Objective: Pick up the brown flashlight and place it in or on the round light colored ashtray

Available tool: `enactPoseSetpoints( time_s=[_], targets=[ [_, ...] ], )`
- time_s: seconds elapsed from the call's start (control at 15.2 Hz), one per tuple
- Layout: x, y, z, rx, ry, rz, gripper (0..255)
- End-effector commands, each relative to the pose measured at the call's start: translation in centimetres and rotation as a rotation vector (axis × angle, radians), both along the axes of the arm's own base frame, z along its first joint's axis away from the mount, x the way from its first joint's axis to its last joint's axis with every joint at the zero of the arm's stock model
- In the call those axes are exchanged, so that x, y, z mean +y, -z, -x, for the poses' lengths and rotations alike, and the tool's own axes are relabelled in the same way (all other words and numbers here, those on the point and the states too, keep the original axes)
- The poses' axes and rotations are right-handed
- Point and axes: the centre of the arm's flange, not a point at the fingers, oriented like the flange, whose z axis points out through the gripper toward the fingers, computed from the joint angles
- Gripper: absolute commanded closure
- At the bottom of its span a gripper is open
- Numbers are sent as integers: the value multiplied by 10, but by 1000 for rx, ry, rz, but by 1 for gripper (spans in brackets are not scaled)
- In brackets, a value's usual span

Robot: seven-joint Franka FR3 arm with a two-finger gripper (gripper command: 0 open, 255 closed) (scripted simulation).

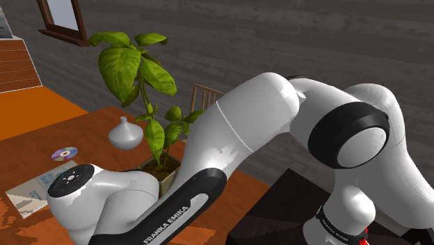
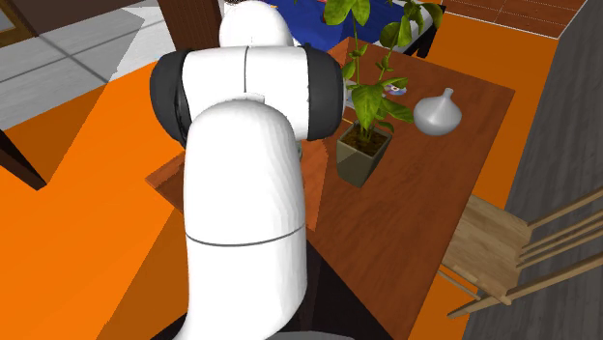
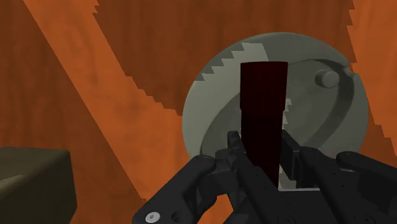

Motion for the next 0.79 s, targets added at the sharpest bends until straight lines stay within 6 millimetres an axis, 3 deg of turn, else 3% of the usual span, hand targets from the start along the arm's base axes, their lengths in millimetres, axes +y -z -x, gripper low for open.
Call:
enactPoseSetpoints(
  time_s=[0.0,0.73],
  targets=[
    [29,1,-1,0,1,0,255],
    [29,59,-1,0,1,0,255]
  ],
)
